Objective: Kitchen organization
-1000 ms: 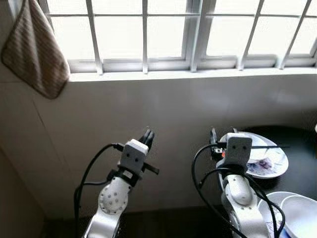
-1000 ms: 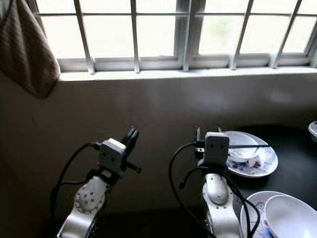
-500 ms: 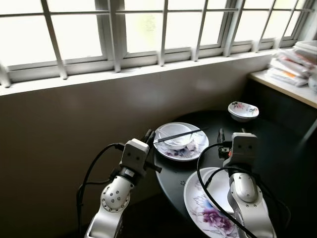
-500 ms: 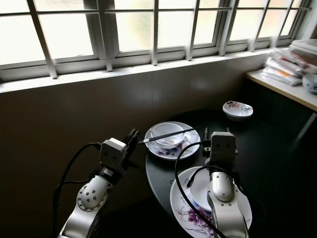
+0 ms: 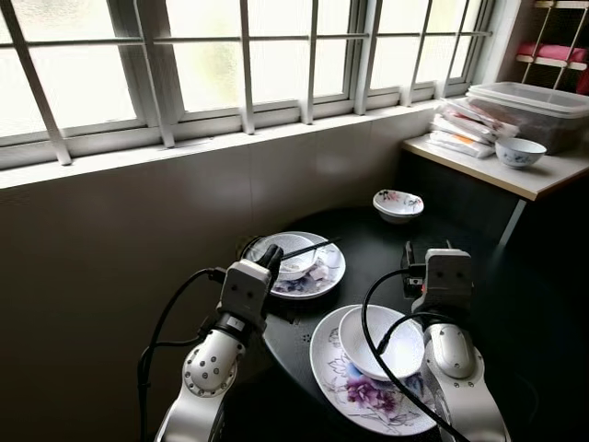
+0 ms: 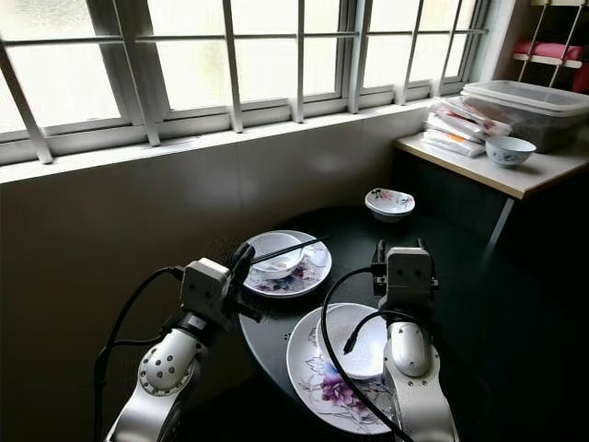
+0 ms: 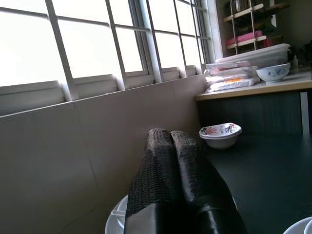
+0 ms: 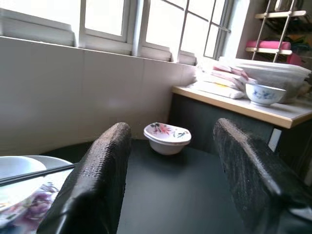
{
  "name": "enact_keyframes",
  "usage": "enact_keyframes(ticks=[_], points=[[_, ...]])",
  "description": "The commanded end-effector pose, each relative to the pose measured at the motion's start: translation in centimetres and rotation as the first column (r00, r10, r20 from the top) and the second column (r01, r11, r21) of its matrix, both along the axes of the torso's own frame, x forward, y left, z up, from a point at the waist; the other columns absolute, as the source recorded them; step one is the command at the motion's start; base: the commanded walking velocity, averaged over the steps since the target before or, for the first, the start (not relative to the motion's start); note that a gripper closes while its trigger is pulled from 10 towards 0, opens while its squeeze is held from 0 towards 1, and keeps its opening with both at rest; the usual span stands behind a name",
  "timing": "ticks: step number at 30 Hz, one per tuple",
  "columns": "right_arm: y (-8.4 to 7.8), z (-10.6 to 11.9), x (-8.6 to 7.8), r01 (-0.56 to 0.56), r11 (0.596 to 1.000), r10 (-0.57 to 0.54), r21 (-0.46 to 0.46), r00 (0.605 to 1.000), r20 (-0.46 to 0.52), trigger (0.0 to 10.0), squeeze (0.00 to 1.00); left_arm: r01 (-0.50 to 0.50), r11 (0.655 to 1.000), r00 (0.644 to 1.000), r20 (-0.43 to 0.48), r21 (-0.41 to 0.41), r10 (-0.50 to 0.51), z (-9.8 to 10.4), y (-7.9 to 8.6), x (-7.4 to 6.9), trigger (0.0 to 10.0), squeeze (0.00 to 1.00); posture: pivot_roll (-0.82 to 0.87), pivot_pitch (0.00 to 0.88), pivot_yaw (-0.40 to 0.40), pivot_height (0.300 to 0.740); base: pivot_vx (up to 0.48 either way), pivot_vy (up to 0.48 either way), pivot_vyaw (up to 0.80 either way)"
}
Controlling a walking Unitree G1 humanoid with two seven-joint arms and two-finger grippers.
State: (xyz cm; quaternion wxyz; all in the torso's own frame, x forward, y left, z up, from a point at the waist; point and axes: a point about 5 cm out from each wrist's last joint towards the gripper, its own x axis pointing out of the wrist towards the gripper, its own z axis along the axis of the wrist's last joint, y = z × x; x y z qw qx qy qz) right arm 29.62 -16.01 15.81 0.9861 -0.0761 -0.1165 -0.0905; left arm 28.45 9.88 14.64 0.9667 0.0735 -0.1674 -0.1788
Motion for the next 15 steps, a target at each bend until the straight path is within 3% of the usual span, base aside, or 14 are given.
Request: enact_keyframes(ticks=[1, 15], points=[[0.57, 0.31, 0.20, -0.014, 1.000, 0.014, 0.002, 1.000, 0.007, 10.0, 0.00, -0.019, 1.000, 1.000, 0.009, 0.005, 0.019, 0.19, 0.59, 0.17, 10.0, 0.00, 0.02, 0.000, -0.021, 0.740, 0.000, 0.000, 0.00], [-0.06, -0.29, 0.39, 0.033, 0.999, -0.033, -0.016, 0.999, -0.031, 10.0, 0.00, -0.018, 1.000, 1.000, 0.008, 0.009, 0.018, 0.16, 0.63, 0.20, 10.0, 0.00, 0.03, 0.000, -0.023, 0.740, 0.000, 0.000, 0.00]])
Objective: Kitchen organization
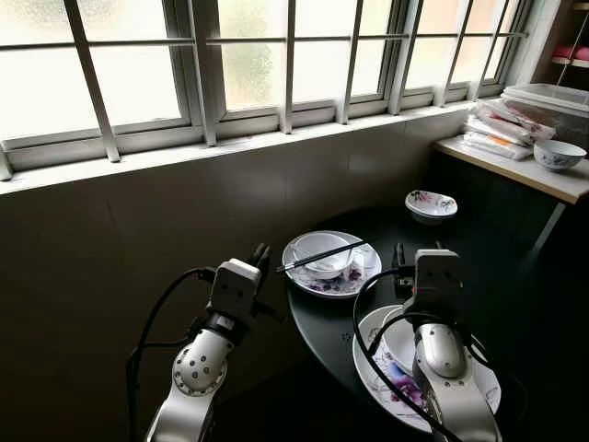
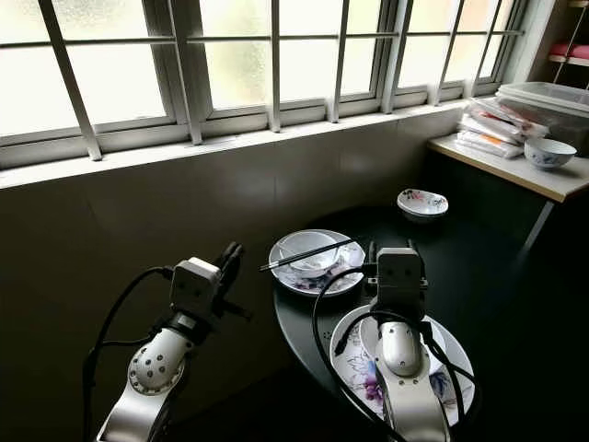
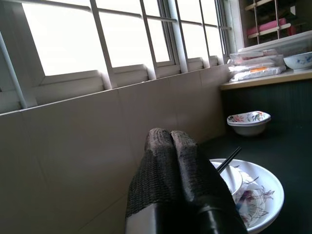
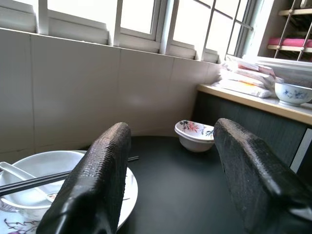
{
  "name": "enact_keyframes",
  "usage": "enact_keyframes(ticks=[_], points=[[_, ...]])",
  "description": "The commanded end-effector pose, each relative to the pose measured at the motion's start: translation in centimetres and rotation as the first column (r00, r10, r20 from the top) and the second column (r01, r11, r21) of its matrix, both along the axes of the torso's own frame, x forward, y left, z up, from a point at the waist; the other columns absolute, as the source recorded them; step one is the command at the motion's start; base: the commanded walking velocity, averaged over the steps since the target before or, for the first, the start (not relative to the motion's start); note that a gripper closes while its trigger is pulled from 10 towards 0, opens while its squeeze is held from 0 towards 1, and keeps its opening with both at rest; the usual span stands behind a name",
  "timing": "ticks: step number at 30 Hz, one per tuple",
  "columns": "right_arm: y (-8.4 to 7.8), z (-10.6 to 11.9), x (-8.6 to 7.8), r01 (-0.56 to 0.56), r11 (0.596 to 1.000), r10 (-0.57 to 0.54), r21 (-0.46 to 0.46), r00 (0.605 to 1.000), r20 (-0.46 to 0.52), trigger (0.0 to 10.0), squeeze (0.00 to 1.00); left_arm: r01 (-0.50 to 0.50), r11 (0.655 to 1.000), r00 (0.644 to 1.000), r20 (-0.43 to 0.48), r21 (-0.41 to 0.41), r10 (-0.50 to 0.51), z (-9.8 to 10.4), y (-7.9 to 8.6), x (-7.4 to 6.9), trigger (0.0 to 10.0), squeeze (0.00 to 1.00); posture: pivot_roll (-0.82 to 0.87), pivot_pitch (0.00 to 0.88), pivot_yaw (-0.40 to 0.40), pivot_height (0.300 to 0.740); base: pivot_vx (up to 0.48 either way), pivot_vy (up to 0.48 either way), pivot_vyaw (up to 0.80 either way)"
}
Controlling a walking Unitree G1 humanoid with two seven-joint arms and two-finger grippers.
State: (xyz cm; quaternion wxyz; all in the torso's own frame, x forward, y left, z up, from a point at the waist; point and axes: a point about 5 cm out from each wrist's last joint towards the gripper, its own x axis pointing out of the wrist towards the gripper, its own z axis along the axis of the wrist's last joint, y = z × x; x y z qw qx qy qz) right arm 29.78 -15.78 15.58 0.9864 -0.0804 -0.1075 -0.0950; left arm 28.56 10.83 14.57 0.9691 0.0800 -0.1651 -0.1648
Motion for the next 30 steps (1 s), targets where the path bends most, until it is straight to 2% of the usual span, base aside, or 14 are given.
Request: enact_keyframes(ticks=[1, 3, 9, 16, 20, 21, 24, 30], points=[[-0.3, -0.3, 0.3, 0.027, 1.000, -0.027, 0.001, 0.999, -0.027, 10.0, 0.00, 0.013, 1.000, 1.000, 0.008, 0.001, -0.013, 0.2, -0.3, 0.1, 10.0, 0.00, 0.03, 0.000, -0.022, 0.740, 0.000, 0.000, 0.00], [-0.4, -0.6, 0.3, 0.038, 0.998, -0.036, 0.040, 0.998, -0.050, 10.0, 0.00, 0.014, 1.000, 1.000, 0.006, 0.003, -0.014, 0.1, -0.3, 0.0, 10.0, 0.00, 0.03, 0.000, -0.023, 0.740, 0.000, 0.000, -0.40], [-0.4, -0.8, 0.2, 0.039, 0.999, -0.037, 0.029, 0.998, -0.060, 10.0, 0.00, 0.016, 1.000, 1.000, 0.002, 0.006, -0.016, 0.0, -0.3, 0.0, 10.0, 0.00, 0.03, 0.000, -0.020, 0.740, 0.000, 0.000, -0.80], [-1.0, -1.1, 0.3, 0.068, 0.995, -0.061, 0.072, 0.994, -0.092, 10.0, 0.00, 0.018, 1.000, 1.000, -0.002, 0.013, -0.018, -0.1, -0.3, 0.0, 10.0, 0.00, 0.03, 0.000, -0.018, 0.740, 0.000, 0.000, -0.80], [-1.0, -1.8, 0.2, 0.065, 0.988, -0.046, 0.140, 0.989, -0.137, 10.0, 0.00, 0.019, 1.000, 1.000, -0.006, 0.018, -0.019, -0.2, -0.3, 0.0, 10.0, 0.00, 0.02, 0.000, -0.019, 0.740, 0.000, 0.000, -0.80], [-0.8, -2.6, 0.2, 0.053, 0.977, -0.015, 0.206, 0.983, -0.182, 10.0, 0.00, 0.020, 1.000, 1.000, -0.008, 0.019, -0.020, -0.2, -0.4, 0.0, 10.0, 0.00, 0.02, 0.000, -0.019, 0.740, 0.000, 0.000, 0.00], [-0.8, -3.3, 0.1, 0.057, 0.959, 0.007, 0.278, 0.975, -0.224, 10.0, 0.00, 0.021, 1.000, 1.000, -0.009, 0.020, -0.021, -0.2, -0.4, 0.0, 10.0, 0.00, 0.02, 0.000, -0.020, 0.740, 0.000, 0.000, 0.00], [-1.2, -4.4, -0.3, 0.103, 0.932, 0.003, 0.348, 0.957, -0.291, 10.0, 0.00, 0.019, 1.000, 1.000, -0.012, 0.023, -0.018, -0.3, -0.4, 0.0, 10.0, 0.00, 0.02, 0.000, -0.022, 0.740, 0.000, 0.000, 0.00]])
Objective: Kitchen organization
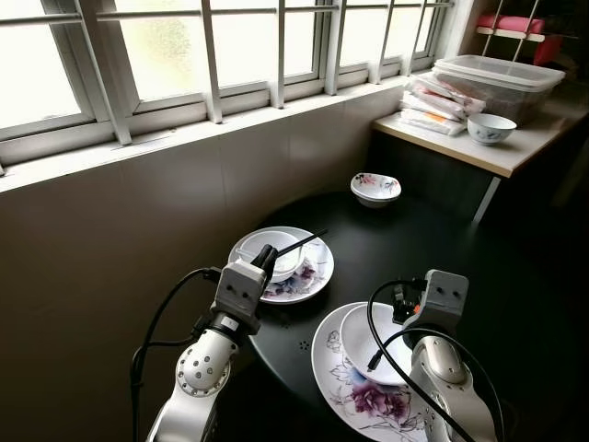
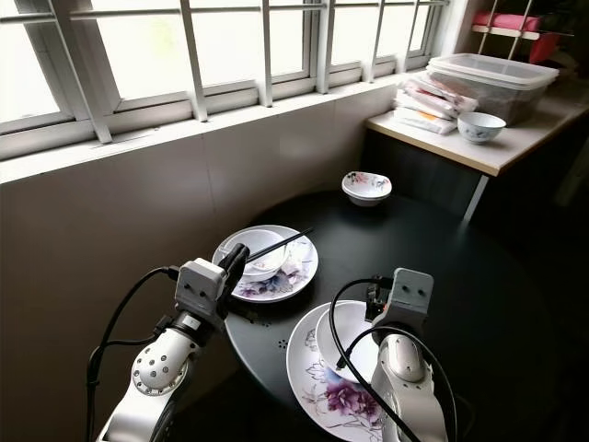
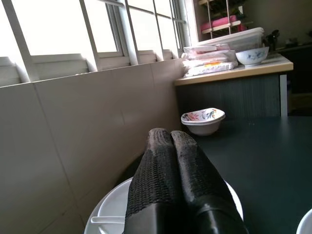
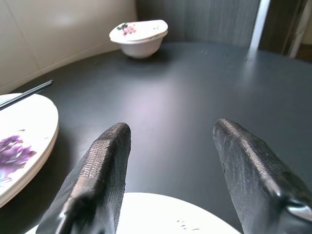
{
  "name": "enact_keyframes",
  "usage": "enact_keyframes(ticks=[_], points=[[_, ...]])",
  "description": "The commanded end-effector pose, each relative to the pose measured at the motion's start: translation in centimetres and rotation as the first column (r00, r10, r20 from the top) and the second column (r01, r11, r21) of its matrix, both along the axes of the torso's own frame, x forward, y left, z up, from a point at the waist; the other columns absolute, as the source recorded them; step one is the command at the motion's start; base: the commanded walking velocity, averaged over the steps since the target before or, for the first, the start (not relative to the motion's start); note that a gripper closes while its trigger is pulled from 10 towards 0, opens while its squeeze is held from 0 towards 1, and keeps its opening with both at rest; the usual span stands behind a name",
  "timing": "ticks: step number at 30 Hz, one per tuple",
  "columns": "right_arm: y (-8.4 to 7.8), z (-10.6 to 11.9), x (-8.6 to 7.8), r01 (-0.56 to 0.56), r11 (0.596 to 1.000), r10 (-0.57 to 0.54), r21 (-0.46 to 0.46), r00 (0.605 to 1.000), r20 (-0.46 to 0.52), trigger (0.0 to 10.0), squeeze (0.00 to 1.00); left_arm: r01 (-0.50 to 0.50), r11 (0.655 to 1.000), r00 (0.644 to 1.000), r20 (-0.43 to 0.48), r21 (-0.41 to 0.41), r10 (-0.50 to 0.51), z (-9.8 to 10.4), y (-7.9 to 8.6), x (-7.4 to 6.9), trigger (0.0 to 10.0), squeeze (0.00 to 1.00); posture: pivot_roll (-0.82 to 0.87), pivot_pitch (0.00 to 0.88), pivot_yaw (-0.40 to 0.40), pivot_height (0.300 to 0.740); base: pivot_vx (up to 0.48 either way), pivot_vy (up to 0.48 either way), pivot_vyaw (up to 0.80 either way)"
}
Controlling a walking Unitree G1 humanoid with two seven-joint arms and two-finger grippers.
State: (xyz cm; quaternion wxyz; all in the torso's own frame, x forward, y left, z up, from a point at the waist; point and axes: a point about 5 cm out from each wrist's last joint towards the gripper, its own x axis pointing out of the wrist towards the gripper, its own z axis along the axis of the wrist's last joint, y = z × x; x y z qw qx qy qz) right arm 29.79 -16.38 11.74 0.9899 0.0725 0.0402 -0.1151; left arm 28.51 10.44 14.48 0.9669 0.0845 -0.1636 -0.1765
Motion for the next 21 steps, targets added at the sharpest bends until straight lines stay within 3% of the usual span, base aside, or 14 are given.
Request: enact_keyframes(ticks=[1, 3, 6, 15, 21], points=[[-0.6, -0.6, -0.3, 0.021, 0.999, -0.020, 0.029, 0.999, -0.034, 10.0, 0.00, -0.003, 1.000, 1.000, -0.009, 0.010, 0.003, -0.2, 0.0, 0.0, 10.0, 0.00, 0.02, 0.000, -0.022, 0.740, 0.000, 0.000, 0.00], [-0.3, -1.4, -0.6, -0.009, 0.996, 0.017, 0.090, 0.996, -0.092, 10.0, 0.00, -0.008, 1.000, 1.000, -0.014, 0.013, 0.008, -0.3, 0.1, 0.0, 10.0, 0.00, 0.02, 0.000, -0.023, 0.740, 0.000, 0.000, 0.00], [-0.2, -1.6, -0.8, -0.001, 0.994, 0.015, 0.112, 0.992, -0.125, 10.0, 0.00, -0.009, 1.000, 1.000, -0.015, 0.013, 0.009, -0.4, 0.1, 0.0, 10.0, 0.00, 0.02, 0.000, -0.025, 0.740, 0.000, 0.000, 0.00], [-0.3, -1.9, -1.9, -0.007, 0.998, 0.022, 0.064, 0.973, -0.230, 10.0, 0.00, -0.014, 1.000, 1.000, -0.017, 0.014, 0.014, -0.5, 0.1, 0.1, 10.0, 0.00, 0.01, 0.000, -0.028, 0.740, 0.000, 0.000, 0.00], [0.0, -1.8, -2.5, -0.026, 0.995, 0.053, 0.094, 0.953, -0.298, 10.0, 0.00, -0.015, 1.000, 1.000, -0.018, 0.016, 0.015, -0.5, 0.1, 0.1, 10.0, 0.00, 0.01, 0.000, -0.029, 0.740, 0.000, 0.000, 0.00]])
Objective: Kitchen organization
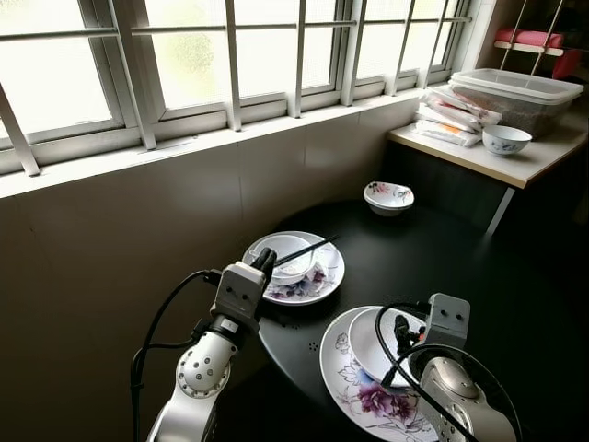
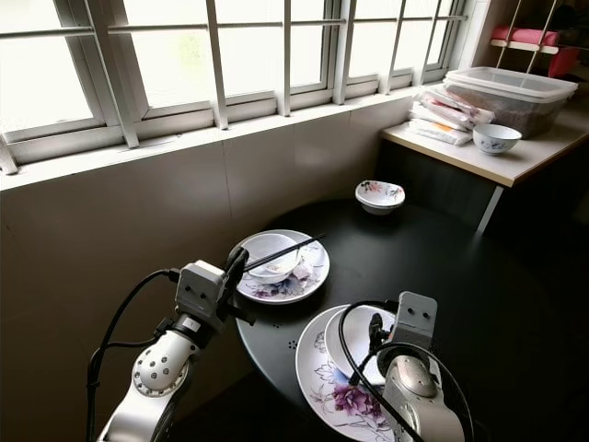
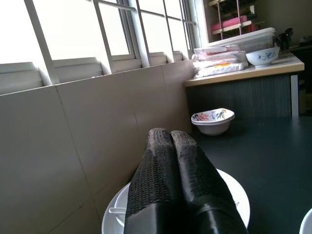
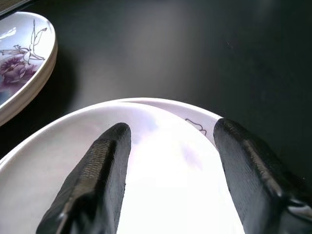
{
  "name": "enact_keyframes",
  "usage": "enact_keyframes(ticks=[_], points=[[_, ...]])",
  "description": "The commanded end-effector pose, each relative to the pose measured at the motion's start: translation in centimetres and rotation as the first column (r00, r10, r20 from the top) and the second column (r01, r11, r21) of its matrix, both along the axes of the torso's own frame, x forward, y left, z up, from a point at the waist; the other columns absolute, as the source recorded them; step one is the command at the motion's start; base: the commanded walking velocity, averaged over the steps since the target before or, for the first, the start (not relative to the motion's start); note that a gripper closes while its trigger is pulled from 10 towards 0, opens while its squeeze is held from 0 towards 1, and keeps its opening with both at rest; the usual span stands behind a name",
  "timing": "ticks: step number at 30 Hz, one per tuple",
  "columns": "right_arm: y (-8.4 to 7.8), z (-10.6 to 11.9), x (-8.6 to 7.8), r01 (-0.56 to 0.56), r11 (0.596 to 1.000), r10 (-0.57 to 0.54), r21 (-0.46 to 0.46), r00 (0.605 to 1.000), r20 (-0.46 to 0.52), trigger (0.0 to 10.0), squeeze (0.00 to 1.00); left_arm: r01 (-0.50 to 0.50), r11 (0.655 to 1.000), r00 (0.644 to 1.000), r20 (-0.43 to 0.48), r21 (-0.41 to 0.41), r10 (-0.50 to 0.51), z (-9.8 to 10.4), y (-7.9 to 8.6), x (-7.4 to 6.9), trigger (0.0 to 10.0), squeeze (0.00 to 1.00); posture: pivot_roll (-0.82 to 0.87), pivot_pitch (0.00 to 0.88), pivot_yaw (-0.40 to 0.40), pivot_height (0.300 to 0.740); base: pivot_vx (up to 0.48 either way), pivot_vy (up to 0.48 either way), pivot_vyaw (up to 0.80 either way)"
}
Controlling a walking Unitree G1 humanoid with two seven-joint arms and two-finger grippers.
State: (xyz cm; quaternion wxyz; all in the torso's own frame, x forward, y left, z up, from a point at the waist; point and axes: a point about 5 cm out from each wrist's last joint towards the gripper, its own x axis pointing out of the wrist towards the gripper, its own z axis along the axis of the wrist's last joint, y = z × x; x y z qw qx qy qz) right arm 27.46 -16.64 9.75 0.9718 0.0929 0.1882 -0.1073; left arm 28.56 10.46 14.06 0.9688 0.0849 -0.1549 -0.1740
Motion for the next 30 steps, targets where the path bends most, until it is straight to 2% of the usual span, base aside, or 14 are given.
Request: enact_keyframes(ticks=[1, 5, 10, 15, 18, 24, 25, 26, 28, 29, 30], points=[[0.3, 0.1, -0.5, -0.007, 1.000, 0.008, 0.027, 0.999, -0.036, 10.0, 0.00, -0.008, 1.000, 1.000, -0.001, 0.014, 0.008, -0.1, 0.1, 0.1, 10.0, 0.00, 0.01, 0.000, -0.029, 0.740, 0.000, 0.000, 0.00], [0.4, 0.2, -0.9, -0.001, 0.999, 0.003, 0.038, 0.998, -0.070, 10.0, 0.00, -0.009, 1.000, 1.000, -0.004, 0.015, 0.009, -0.2, 0.1, 0.1, 10.0, 0.00, 0.01, 0.000, -0.027, 0.740, 0.000, 0.000, 0.00], [0.0, 0.1, -1.1, 0.064, 0.994, -0.054, 0.084, 0.992, -0.110, 10.0, 0.00, -0.005, 1.000, 1.000, -0.006, 0.016, 0.006, -0.2, 0.0, 0.1, 10.0, 0.00, 0.00, 0.000, -0.024, 0.740, 0.000, 0.000, 0.00], [0.0, 0.4, -0.9, 0.077, 0.990, -0.063, 0.117, 0.992, -0.112, 10.0, 0.00, -0.006, 1.000, 1.000, -0.005, 0.017, 0.006, -0.2, 0.0, 0.1, 10.0, 0.00, 0.01, 0.000, -0.025, 0.740, 0.000, 0.000, 0.00], [0.1, 1.2, -0.6, 0.083, 0.984, -0.069, 0.158, 0.993, -0.092, 10.0, 0.00, -0.007, 1.000, 1.000, -0.005, 0.020, 0.007, -0.2, 0.1, 0.2, 10.0, 0.00, 0.01, 0.000, -0.024, 0.740, 0.000, 0.000, 0.00], [0.9, 0.2, -0.8, 0.107, 0.949, -0.060, 0.297, 0.985, -0.163, 10.0, 0.00, -0.003, 1.000, 1.000, -0.012, 0.025, 0.003, -0.4, -0.1, 0.1, 10.0, 0.00, 0.01, 0.000, -0.024, 0.740, 0.000, 0.000, 0.00], [1.0, 0.1, -0.8, 0.105, 0.944, -0.054, 0.313, 0.984, -0.167, 9.4, 0.00, -0.003, 1.000, 1.000, -0.013, 0.026, 0.003, -0.4, -0.1, 0.1, 10.0, 0.00, 0.01, 0.000, -0.024, 0.740, 0.000, 0.000, 0.00], [1.2, 0.0, -0.8, 0.105, 0.939, -0.050, 0.327, 0.984, -0.172, 8.0, 0.00, -0.003, 1.000, 1.000, -0.013, 0.027, 0.003, -0.4, -0.1, 0.1, 10.0, 0.00, 0.01, 0.000, -0.024, 0.740, 0.000, 0.000, 0.00], [1.3, -0.1, -0.8, 0.105, 0.935, -0.045, 0.339, 0.983, -0.178, 8.1, 0.00, -0.004, 1.000, 1.000, -0.015, 0.028, 0.004, -0.4, -0.1, 0.2, 10.0, 0.00, 0.01, 0.000, -0.025, 0.740, 0.000, 0.000, 0.00], [1.3, -0.2, -0.8, 0.106, 0.933, -0.044, 0.343, 0.982, -0.181, 8.7, 0.00, -0.004, 1.000, 1.000, -0.015, 0.029, 0.005, -0.4, -0.1, 0.2, 10.0, 0.00, 0.01, 0.000, -0.024, 0.740, 0.000, 0.000, 0.00], [1.3, -0.2, -0.8, 0.106, 0.933, -0.044, 0.345, 0.982, -0.183, 8.7, 0.00, -0.005, 1.000, 1.000, -0.016, 0.030, 0.005, -0.4, -0.1, 0.2, 10.0, 0.00, 0.01, 0.000, -0.025, 0.740, 0.000, 0.000, 0.00]])
